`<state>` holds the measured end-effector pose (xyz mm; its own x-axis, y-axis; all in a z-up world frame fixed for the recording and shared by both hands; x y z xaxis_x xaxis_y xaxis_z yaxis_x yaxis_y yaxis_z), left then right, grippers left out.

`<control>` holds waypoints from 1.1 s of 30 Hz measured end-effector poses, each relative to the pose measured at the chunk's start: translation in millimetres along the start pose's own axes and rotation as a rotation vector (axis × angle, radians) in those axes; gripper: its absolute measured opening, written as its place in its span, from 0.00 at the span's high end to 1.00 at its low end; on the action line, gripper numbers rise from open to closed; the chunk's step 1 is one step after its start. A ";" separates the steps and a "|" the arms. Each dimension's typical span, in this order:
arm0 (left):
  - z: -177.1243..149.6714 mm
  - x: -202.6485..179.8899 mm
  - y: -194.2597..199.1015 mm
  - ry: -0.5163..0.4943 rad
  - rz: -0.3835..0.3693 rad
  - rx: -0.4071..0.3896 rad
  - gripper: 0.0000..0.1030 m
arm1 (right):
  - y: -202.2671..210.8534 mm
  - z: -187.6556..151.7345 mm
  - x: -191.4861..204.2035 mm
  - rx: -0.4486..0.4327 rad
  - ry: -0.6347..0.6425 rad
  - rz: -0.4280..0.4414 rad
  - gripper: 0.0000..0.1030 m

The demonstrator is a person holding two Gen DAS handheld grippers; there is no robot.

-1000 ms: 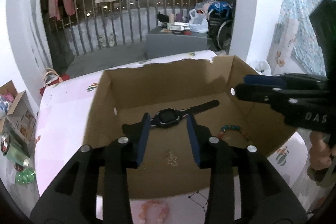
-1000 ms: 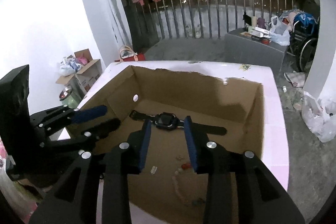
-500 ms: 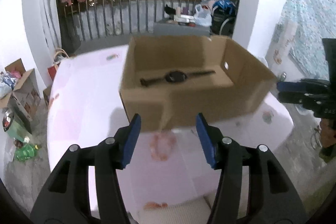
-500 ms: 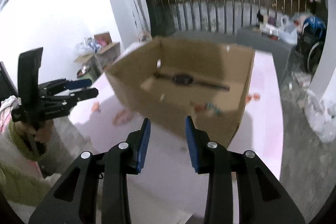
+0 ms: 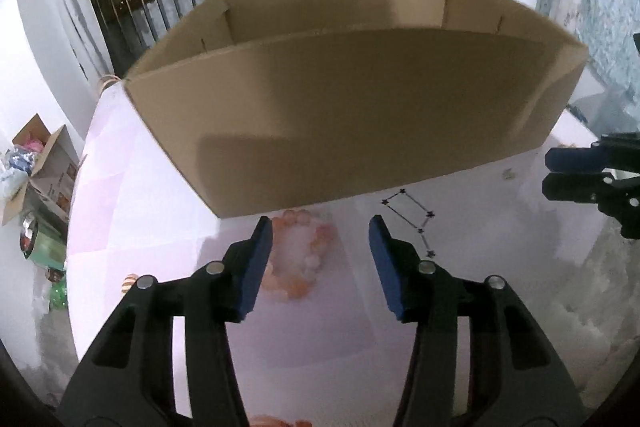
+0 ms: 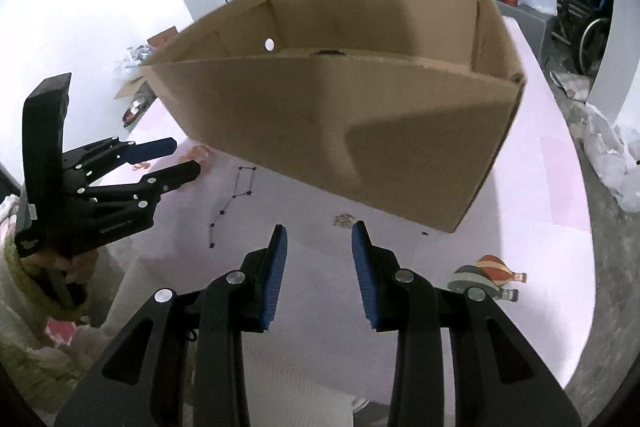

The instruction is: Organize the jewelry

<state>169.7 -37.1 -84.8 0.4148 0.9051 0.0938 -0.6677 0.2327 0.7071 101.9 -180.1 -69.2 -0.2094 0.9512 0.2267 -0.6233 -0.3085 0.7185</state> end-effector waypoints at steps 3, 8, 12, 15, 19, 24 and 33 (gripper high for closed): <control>-3.2 1.4 -11.6 -0.002 0.012 0.025 0.63 | -11.0 0.6 -3.8 0.005 -0.007 -0.012 0.71; -2.0 7.9 -16.6 0.039 0.002 0.023 0.67 | -25.6 0.2 -5.7 0.011 0.008 -0.034 0.77; -2.4 9.6 -17.0 0.061 -0.018 0.018 0.74 | -28.3 -0.1 -0.6 -0.004 0.059 -0.064 0.81; -1.2 5.0 -17.8 0.069 -0.030 0.015 0.82 | -30.3 -1.5 6.5 -0.009 0.099 -0.091 0.86; -1.6 1.5 -17.1 0.061 -0.028 0.008 0.92 | -30.7 -3.6 12.4 -0.005 0.122 -0.095 0.95; -9.9 -5.1 -11.7 0.073 -0.027 0.008 0.92 | -29.8 -1.5 12.2 -0.002 0.109 -0.080 0.97; -7.6 1.6 1.7 0.093 -0.026 -0.009 0.92 | -5.5 0.9 0.5 -0.027 0.061 -0.049 0.98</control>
<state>164.4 -32.6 -88.7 0.3730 0.9278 0.0102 -0.6633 0.2590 0.7021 105.9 -177.9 -72.5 -0.2226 0.9632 0.1507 -0.6541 -0.2622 0.7095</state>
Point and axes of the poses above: each gripper's, at about its wrist camera, not at the fingertips, and y roughly against the way its jaws point, x to its left, z to its top, the point moved 4 cm from there along -y, roughly the way its jaws point, and after that the axes turned 5 degrees about -x, right-handed, at the moved point
